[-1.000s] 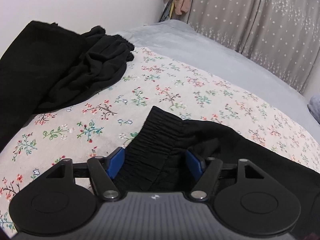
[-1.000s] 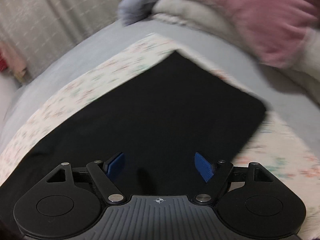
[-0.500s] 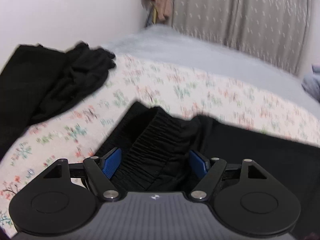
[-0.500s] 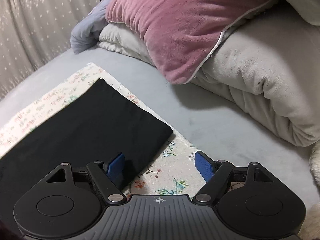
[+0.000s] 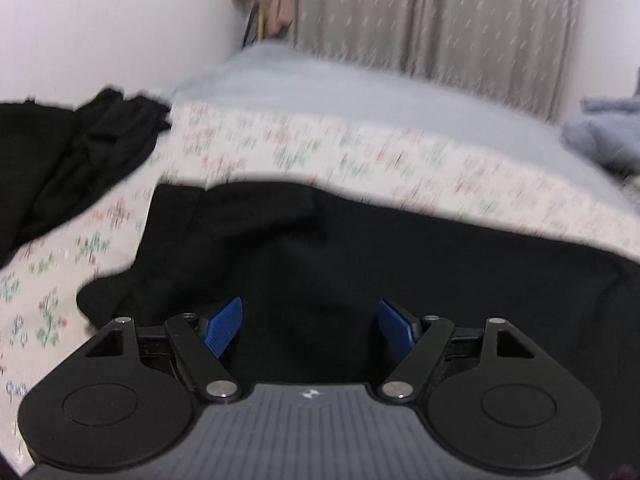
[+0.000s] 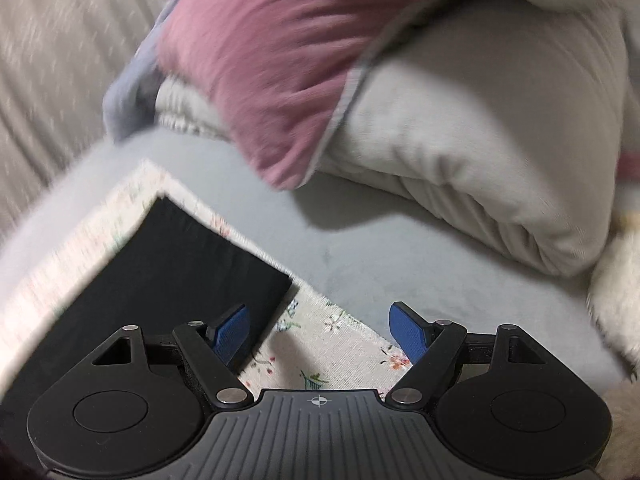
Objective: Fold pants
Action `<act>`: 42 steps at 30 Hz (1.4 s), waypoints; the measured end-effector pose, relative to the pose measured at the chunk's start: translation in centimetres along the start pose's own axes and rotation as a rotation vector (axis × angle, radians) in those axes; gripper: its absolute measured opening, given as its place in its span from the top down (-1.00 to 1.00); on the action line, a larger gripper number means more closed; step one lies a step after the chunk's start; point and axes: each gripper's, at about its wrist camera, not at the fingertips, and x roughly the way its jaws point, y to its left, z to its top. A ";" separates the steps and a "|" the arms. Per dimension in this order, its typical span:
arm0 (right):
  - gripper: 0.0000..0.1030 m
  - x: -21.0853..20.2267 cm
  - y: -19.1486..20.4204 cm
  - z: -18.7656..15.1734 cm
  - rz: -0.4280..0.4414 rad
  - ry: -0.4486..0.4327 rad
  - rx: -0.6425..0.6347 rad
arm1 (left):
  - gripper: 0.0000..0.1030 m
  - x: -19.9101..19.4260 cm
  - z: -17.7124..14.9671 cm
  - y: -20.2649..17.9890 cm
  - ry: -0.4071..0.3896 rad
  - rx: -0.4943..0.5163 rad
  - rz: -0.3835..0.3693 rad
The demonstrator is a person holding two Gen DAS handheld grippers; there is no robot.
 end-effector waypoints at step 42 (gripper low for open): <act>0.92 -10.0 18.4 -6.6 0.529 -0.262 -0.544 | -0.78 -1.3 -0.9 -0.3 0.038 -0.120 -0.132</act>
